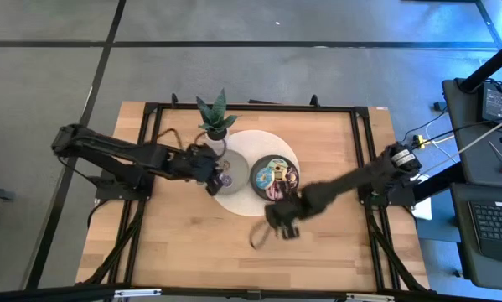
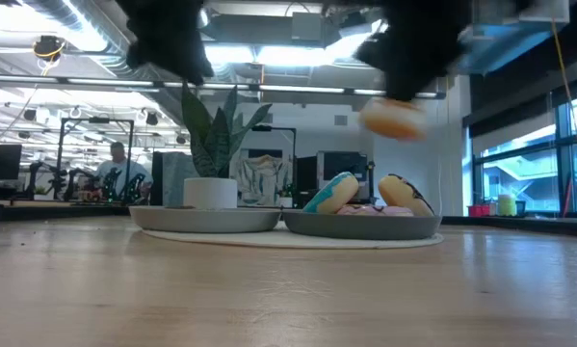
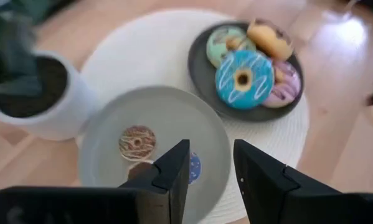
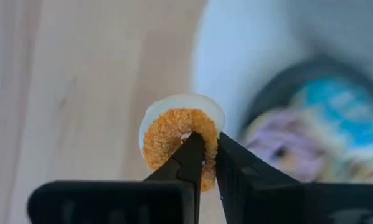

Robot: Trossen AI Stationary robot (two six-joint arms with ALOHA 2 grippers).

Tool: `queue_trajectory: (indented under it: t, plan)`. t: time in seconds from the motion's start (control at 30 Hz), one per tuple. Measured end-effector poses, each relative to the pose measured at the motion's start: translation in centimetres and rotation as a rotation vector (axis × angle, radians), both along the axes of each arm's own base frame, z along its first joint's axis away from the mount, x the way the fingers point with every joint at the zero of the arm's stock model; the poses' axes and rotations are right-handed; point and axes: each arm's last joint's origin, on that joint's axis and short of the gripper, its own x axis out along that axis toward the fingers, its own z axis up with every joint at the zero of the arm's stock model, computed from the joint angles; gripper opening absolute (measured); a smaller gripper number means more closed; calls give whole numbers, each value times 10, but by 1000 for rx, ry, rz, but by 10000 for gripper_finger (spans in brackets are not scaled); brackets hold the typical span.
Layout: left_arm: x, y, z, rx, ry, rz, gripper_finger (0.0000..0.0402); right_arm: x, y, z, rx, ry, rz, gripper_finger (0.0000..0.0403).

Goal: Pick & Place donuts
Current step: Put the small yellow donut on the gray plate

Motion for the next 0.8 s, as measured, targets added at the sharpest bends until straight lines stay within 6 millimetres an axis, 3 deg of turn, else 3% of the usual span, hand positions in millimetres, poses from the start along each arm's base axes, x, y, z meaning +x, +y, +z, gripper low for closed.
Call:
queue_trajectory:
  t: [0.23,0.37,0.53,0.8]
  plan:
    - [-32,-4,28,48,-126,19,116,50,-75,38,64,-306,-201,41]
    - [-37,-4,33,88,-152,49,114,68,-109,43,81,-451,-285,41]
    - [-38,-3,32,113,-136,36,116,83,-140,21,91,-446,-353,41]
    - [-38,-2,32,149,-118,27,112,112,-164,-25,152,-349,-385,41]
